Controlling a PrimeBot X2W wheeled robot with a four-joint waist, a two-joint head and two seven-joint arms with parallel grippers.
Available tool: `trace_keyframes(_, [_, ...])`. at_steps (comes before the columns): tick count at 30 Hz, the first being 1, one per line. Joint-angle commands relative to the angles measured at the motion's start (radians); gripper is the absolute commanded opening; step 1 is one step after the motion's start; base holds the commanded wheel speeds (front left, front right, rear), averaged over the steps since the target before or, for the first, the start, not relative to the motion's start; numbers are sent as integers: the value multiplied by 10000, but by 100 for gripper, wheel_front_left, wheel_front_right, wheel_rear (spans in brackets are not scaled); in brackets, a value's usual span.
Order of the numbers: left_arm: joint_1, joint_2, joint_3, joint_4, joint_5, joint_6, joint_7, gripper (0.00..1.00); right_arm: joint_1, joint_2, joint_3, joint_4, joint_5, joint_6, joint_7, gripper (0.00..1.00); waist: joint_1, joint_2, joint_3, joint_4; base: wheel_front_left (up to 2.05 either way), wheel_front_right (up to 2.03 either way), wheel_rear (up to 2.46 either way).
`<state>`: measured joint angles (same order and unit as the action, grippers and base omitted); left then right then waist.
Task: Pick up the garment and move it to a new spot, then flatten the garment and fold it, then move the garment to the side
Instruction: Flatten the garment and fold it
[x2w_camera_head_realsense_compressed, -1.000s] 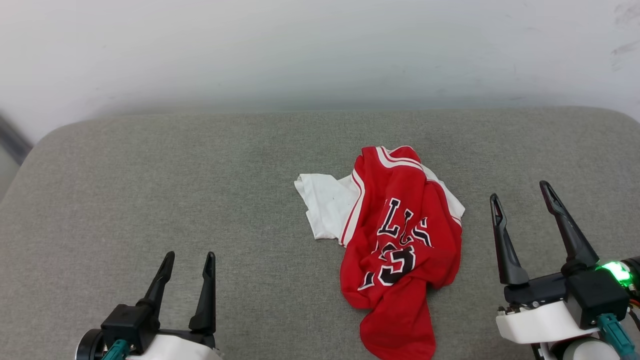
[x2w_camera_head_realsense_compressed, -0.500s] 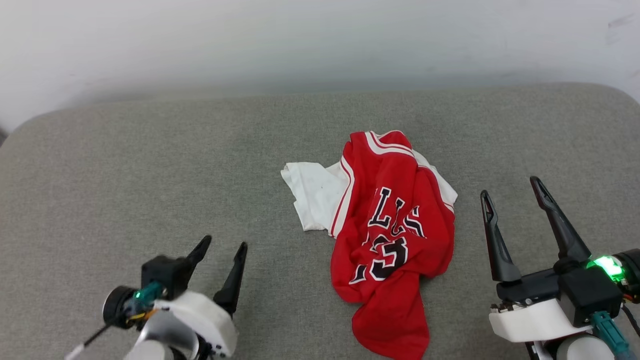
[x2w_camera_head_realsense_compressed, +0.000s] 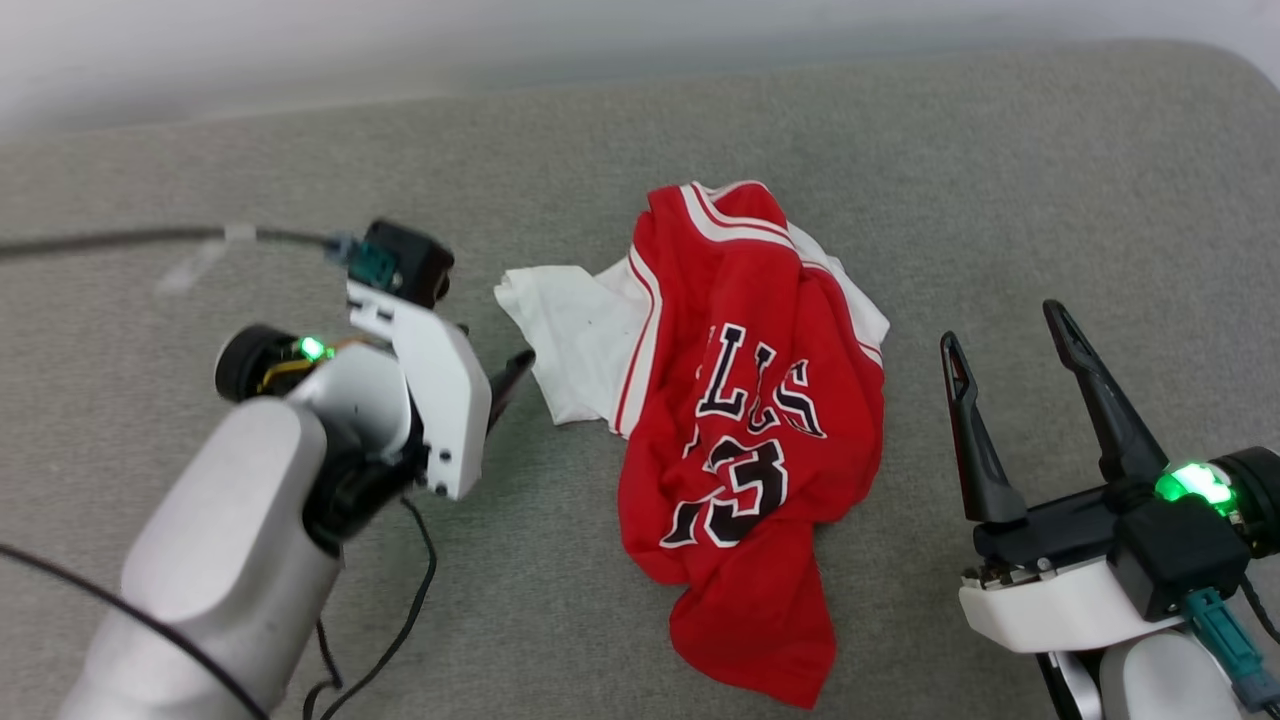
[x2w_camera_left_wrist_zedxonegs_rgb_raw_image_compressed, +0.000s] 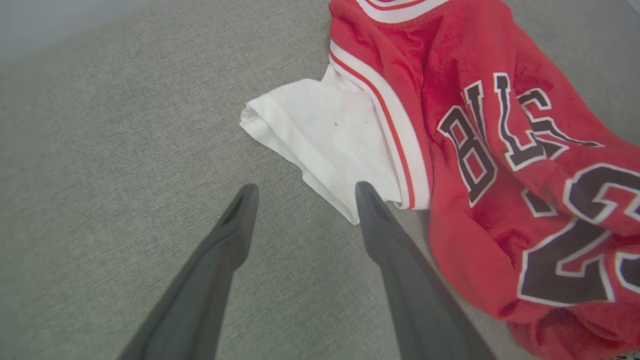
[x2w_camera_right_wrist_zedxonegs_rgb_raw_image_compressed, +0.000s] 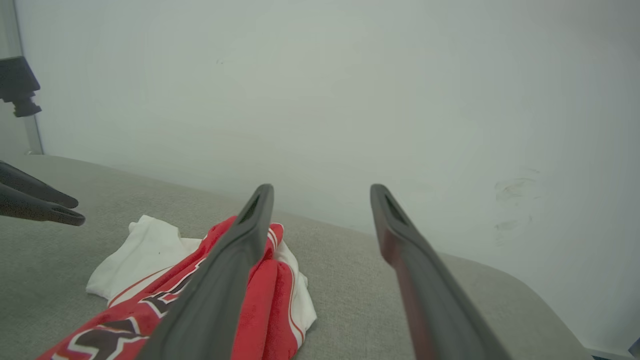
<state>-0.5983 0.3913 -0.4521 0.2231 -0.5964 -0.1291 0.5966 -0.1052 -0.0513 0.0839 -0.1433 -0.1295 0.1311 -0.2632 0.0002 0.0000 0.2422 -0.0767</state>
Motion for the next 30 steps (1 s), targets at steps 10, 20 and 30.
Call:
trace_keyframes(10, [-1672, -203, -426, 1659, -591, 2, 1310, 100, -423, 20, -39, -59, 297, -6, -24, 100, -2, 0, 950, -642, 0, 0, 0])
trace_keyframes(20, [-1659, -260, -1474, 2856, -372, 1, 1384, 0, -612, 19, 37, -58, 393, -6, -24, 100, -2, 0, 1221, -872, 0, 0, 0])
trace_keyframes(30, [-1113, 399, -1056, 2791, -974, 14, -497, 0, -313, 20, -145, 115, 134, -6, -24, 100, -2, 0, 477, -413, 0, 0, 0])
